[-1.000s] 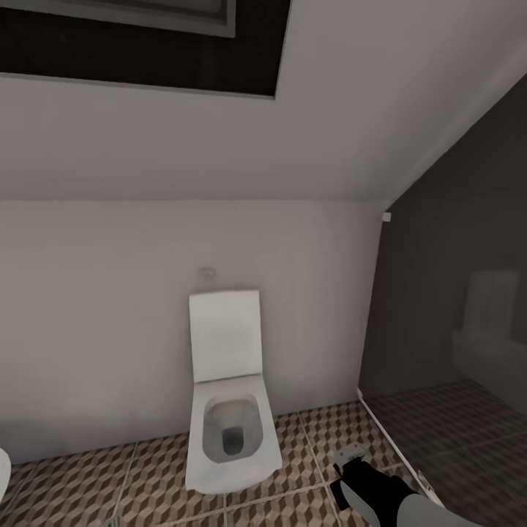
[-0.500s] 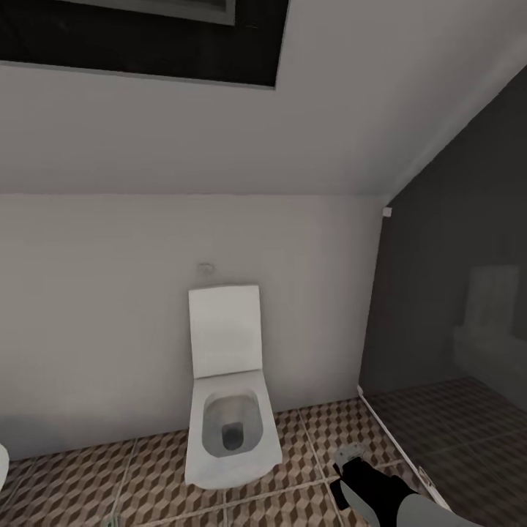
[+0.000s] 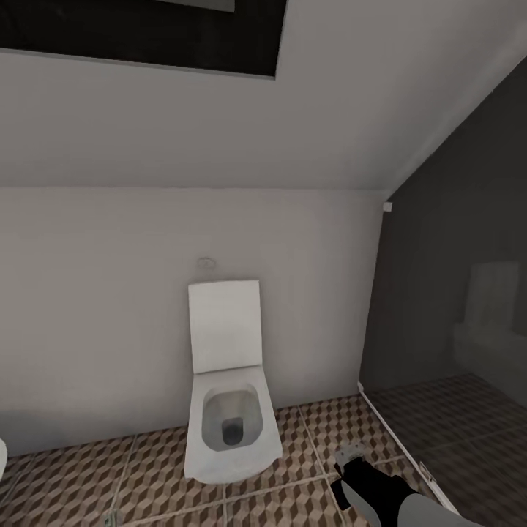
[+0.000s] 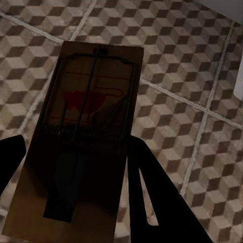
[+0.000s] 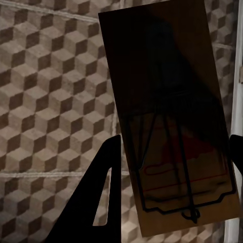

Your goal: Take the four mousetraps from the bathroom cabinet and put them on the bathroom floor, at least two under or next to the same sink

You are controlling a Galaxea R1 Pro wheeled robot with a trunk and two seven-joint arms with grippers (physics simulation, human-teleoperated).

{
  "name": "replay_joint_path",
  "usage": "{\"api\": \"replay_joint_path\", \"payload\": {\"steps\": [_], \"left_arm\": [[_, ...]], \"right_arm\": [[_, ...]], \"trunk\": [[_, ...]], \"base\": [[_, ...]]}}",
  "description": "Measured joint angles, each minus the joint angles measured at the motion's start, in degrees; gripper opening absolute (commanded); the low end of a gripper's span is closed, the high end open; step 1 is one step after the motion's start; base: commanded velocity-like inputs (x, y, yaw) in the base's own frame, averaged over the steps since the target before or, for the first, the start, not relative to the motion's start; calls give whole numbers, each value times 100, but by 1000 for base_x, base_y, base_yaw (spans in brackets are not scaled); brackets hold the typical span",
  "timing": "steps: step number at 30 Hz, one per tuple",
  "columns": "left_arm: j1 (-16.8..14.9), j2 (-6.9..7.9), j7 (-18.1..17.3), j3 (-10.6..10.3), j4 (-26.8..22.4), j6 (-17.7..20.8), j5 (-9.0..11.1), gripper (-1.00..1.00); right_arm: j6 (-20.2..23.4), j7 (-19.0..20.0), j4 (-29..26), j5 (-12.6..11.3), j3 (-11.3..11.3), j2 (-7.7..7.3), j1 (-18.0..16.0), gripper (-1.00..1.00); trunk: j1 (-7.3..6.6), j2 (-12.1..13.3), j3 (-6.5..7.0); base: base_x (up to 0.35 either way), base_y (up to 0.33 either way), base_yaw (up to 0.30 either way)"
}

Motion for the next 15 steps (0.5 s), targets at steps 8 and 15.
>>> {"api": "replay_joint_path", "payload": {"steps": [8, 15], "left_arm": [[-1, -5, 2, -23, -1144, 534, -67, -100], [-2, -43, -3, -30, -2710, 1638, -269, -100]], "right_arm": [[42, -4, 0, 1, -29, 32, -4, -100], [74, -32, -6, 8, -109, 8, -5, -100]], "trunk": [[176, -321, -144], [329, -602, -269]], "base": [[0, 0, 0], [0, 0, 0]]}}
